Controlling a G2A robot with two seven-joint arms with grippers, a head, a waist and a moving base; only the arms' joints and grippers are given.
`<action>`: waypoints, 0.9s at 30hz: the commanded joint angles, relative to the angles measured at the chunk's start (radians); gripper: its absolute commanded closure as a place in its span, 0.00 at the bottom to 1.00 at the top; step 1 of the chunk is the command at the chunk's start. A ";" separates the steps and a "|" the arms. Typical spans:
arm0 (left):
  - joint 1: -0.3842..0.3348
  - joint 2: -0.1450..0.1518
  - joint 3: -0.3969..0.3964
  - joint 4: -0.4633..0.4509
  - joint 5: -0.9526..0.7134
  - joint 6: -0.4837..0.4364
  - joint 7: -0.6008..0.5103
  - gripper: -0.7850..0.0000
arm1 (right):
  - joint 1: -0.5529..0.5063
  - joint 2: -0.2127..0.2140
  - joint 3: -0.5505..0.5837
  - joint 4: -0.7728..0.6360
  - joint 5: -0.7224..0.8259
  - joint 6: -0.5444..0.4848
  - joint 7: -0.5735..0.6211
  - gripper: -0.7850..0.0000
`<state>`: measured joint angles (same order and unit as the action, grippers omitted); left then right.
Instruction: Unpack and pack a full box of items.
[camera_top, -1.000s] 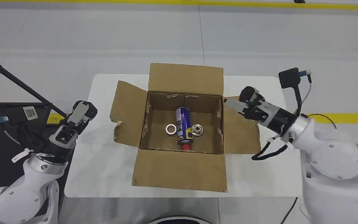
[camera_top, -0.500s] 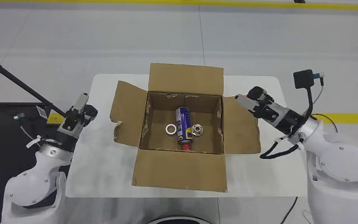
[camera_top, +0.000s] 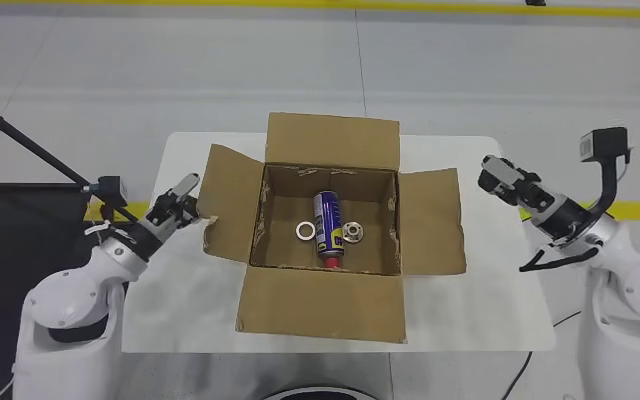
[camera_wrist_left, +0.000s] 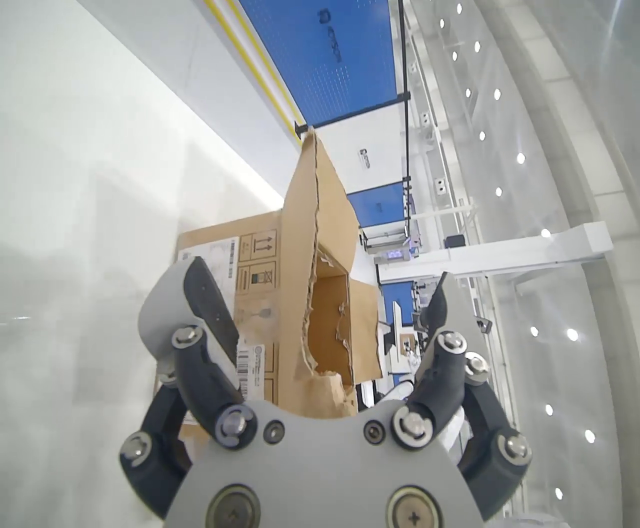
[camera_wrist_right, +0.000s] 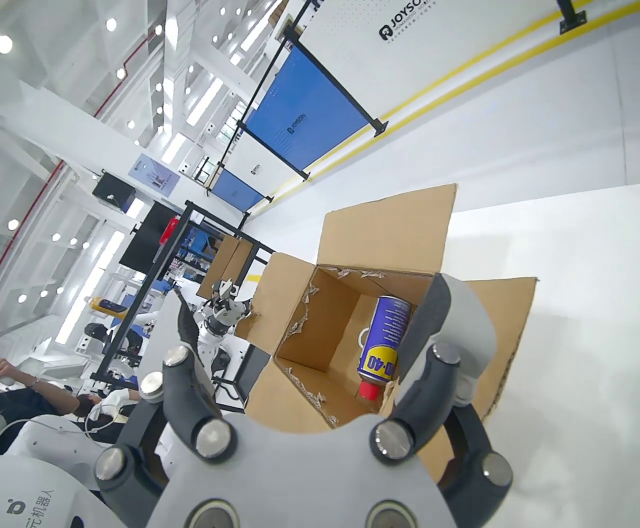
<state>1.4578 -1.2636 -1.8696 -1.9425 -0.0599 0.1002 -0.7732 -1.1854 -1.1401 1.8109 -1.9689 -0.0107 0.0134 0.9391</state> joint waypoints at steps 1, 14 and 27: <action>-0.005 0.005 0.000 0.007 -0.019 -0.011 -0.045 0.00 | -0.005 0.003 0.005 0.020 0.013 0.009 0.005 0.00; 0.019 0.011 0.157 0.047 -0.009 -0.150 -0.061 0.00 | 0.014 0.030 0.019 0.180 0.235 0.058 0.241 0.00; 0.073 -0.001 0.318 0.095 0.063 -0.303 0.178 0.00 | 0.035 0.055 -0.032 0.232 0.246 0.036 0.299 0.00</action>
<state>1.5230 -1.2630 -1.5626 -1.8504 -0.0073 -0.1922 -0.6281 -1.1509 -1.0871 1.7803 -1.7367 0.2329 0.0515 1.2403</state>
